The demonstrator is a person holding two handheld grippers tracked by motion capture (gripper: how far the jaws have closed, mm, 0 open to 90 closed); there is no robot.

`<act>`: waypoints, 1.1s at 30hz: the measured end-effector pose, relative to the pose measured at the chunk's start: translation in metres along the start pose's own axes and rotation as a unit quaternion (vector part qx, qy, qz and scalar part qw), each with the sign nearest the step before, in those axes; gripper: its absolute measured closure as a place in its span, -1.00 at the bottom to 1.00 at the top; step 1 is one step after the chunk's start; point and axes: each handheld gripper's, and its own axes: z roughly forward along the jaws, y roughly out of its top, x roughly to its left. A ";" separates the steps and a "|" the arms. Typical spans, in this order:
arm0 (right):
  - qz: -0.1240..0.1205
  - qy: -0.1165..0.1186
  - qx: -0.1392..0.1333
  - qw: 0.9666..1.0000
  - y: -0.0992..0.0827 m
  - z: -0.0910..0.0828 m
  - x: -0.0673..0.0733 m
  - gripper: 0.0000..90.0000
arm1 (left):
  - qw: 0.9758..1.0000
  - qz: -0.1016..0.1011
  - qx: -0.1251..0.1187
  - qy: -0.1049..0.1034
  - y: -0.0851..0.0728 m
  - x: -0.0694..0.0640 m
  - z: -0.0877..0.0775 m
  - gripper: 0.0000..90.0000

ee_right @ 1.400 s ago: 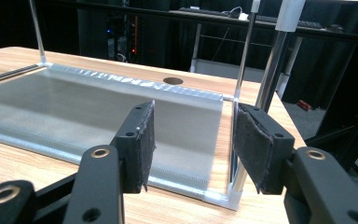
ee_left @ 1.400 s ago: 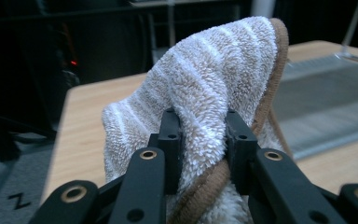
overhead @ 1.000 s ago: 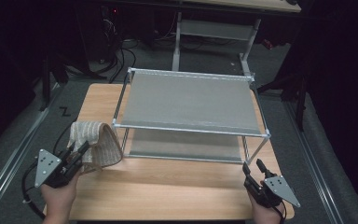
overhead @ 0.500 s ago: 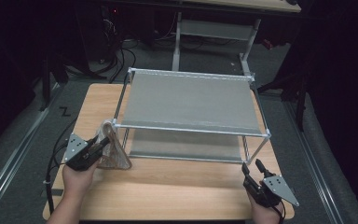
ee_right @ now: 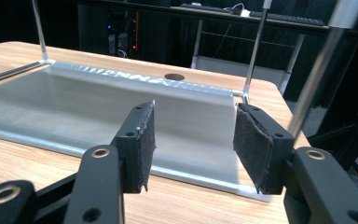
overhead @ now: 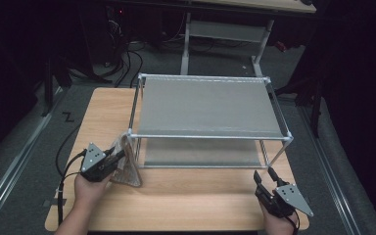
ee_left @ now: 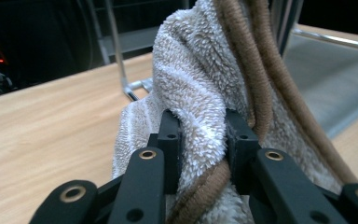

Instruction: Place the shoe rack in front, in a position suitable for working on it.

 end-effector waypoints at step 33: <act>0.023 -0.116 0.031 0.992 0.018 0.043 -0.068 0.14 | 1.000 -0.015 -0.013 -0.004 -0.019 -0.016 -0.015 0.55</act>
